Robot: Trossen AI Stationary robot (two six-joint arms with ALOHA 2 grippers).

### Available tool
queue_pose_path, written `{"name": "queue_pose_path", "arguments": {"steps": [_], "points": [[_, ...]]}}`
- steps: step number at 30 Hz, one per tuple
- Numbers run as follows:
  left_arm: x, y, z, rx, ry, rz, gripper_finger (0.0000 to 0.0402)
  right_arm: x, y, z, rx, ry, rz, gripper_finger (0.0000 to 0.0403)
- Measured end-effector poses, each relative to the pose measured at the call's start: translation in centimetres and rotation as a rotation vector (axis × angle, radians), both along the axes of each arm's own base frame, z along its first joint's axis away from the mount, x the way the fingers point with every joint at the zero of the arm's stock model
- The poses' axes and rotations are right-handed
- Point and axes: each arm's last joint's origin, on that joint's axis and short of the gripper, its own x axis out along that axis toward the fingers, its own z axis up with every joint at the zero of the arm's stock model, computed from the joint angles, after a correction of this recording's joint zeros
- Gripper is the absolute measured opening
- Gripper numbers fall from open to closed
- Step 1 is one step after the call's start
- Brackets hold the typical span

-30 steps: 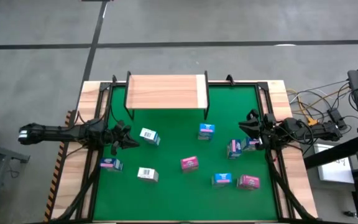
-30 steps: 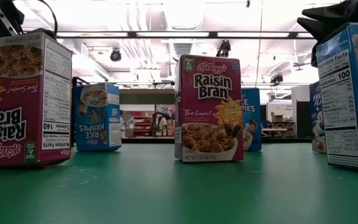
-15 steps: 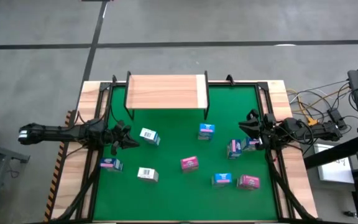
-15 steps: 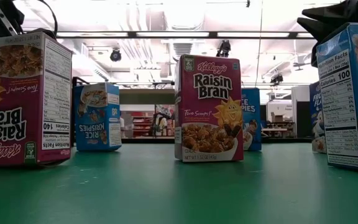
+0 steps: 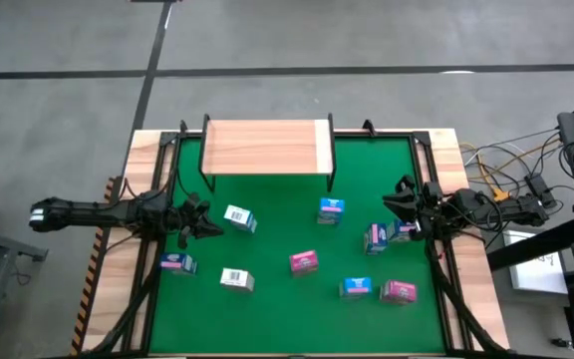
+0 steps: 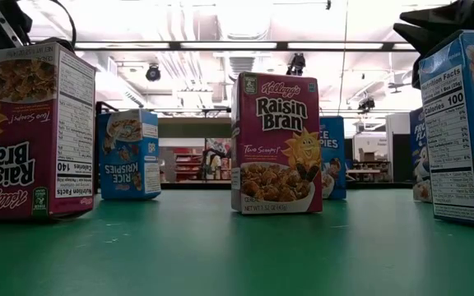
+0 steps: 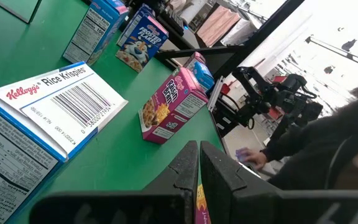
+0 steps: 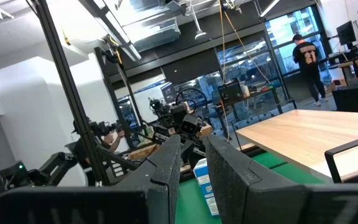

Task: Stack cereal on shelf

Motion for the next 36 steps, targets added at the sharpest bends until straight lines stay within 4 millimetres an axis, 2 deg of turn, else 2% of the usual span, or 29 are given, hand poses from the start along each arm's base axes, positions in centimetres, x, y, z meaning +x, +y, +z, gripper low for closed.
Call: {"name": "queue_pose_path", "arguments": {"steps": [19,25,29,34,36], "points": [[0.0,0.0,0.0,0.0,0.0,0.0,0.0,0.0,0.0,0.0,0.0,0.0,0.0,0.0068],[-0.02,-0.06,-0.02,-0.163,0.044,-0.004,0.0,-0.03,-0.01,0.08,-0.011,-0.008,-0.007,0.0068],[-0.01,-0.06,0.13,-0.221,0.044,0.001,0.0,-0.28,-0.11,0.74,-0.023,-0.078,-0.04,0.0068],[-0.25,-0.65,-0.05,-0.299,0.112,-0.203,0.0,-0.29,-0.11,0.76,-0.024,-0.08,-0.04,0.0068],[-0.28,-0.7,-0.03,-0.302,0.114,-0.222,0.0,-0.28,-0.11,0.74,-0.025,-0.077,-0.04,0.0068]]}}
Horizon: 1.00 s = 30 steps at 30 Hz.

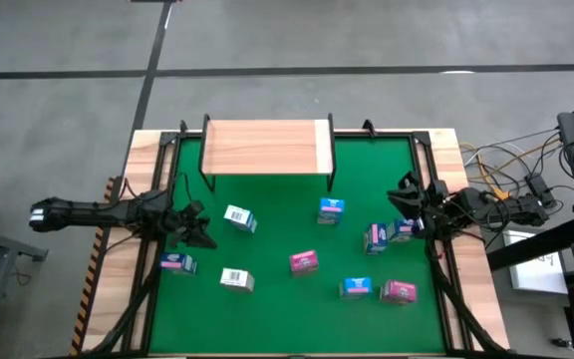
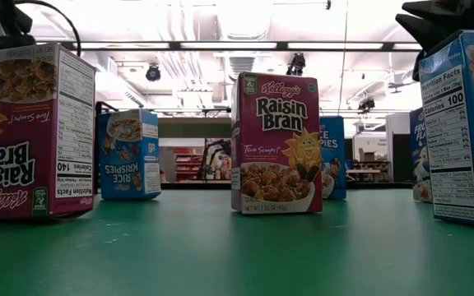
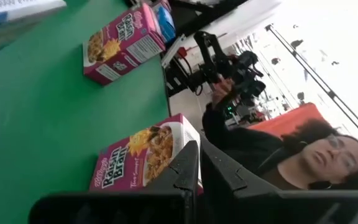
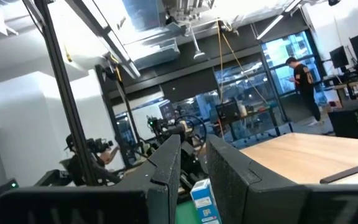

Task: Stack cereal on shelf
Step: Put the top right light blue cereal box on the shelf

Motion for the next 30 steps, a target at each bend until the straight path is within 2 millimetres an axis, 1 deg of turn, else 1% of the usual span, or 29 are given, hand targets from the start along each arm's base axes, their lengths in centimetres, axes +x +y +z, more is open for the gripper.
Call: {"name": "queue_pose_path", "arguments": {"steps": [4,6,7,9,10,11,13,14,15,16,17,19,23,28,30], "points": [[0.0,0.0,0.0,0.008,-0.002,-0.004,0.0,0.0,0.0,0.0,-0.006,-0.001,-0.021,0.0068],[0.0,0.1,0.0,0.113,-0.053,0.016,0.0,-0.1,-0.3,0.2,0.017,0.002,-0.113,0.0068],[0.1,0.2,0.0,0.186,-0.091,0.068,0.0,-0.2,-0.6,0.4,0.061,0.001,-0.186,0.0068],[0.4,0.8,0.5,0.296,-0.148,0.27,0.0,-0.4,-1.1,0.6,0.152,-0.001,-0.345,0.0068],[0.4,1.2,0.8,0.304,-0.165,0.407,0.0,-0.4,-1.2,0.6,0.171,0.01,-0.422,0.0068],[0.4,1.6,1.2,0.277,-0.176,0.561,0.0,-0.4,-1.4,0.7,0.174,0.022,-0.47,0.0068],[0.2,2.4,1.8,0.167,-0.192,0.847,0.0,-0.2,-1.4,0.8,0.155,0.051,-0.49,0.0068],[0.1,2.7,2.0,0.104,-0.198,0.958,0.0,-0.1,-1.3,1.0,0.146,0.057,-0.479,0.0068],[0.0,2.9,2.1,0.059,-0.203,1.039,0.0,0.1,-1.2,1.3,0.135,0.061,-0.455,0.0068],[-0.1,3.0,2.2,0.053,-0.211,1.083,0.0,0.2,-1.2,1.7,0.122,0.066,-0.431,0.0068],[-0.1,3.0,2.3,0.075,-0.224,1.099,0.0,0.5,-1.1,2.1,0.107,0.075,-0.41,0.0068],[-0.1,3.0,3.1,0.175,-0.255,1.069,0.0,1.0,-0.9,3.1,0.059,0.1,-0.382,0.0068],[0.0,2.5,6.1,0.312,-0.392,0.925,0.0,2.2,-0.7,5.4,-0.006,0.135,-0.377,0.0068],[0.2,2.0,10.1,0.521,-0.529,0.776,0.0,4.8,-0.4,7.8,-0.069,0.235,-0.389,0.0068],[0.4,1.8,11.3,0.609,-0.574,0.713,0.0,5.6,-0.4,8.6,-0.105,0.288,-0.393,0.0068]]}}
